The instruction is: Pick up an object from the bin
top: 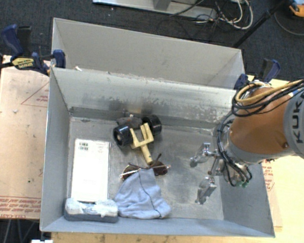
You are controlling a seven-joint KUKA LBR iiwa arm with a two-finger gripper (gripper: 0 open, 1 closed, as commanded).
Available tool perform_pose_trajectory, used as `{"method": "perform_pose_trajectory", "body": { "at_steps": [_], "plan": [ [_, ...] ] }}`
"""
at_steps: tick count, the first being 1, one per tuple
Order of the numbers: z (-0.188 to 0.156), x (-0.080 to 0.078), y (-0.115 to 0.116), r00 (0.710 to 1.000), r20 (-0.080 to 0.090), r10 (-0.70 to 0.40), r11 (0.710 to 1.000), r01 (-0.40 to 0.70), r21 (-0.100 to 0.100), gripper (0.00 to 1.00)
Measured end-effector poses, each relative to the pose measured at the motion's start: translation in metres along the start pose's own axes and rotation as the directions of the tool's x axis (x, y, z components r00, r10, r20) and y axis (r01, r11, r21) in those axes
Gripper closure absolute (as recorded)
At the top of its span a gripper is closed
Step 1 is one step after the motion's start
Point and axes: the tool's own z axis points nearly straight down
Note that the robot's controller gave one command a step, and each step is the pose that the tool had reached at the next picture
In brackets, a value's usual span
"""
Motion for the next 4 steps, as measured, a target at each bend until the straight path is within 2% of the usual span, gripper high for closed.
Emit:
{"method": "perform_pose_trajectory", "body": {
  "at_steps": [1,2,3,4],
  "plan": [
    [0.039,-0.051,0.051,0.999,-0.002,0.042,0.999,-0.042,-0.002,0.0],
    [0.047,-0.08,0.068,1.0,-0.004,0.002,1.0,-0.002,-0.004,0.0],
    [0.05,-0.054,0.09,0.998,0.003,0.066,0.998,-0.066,-0.001,0.0],
    [0.053,-0.072,0.15,1.0,-0.003,-0.013,1.0,0.013,-0.003,1.0]
  ]
}}
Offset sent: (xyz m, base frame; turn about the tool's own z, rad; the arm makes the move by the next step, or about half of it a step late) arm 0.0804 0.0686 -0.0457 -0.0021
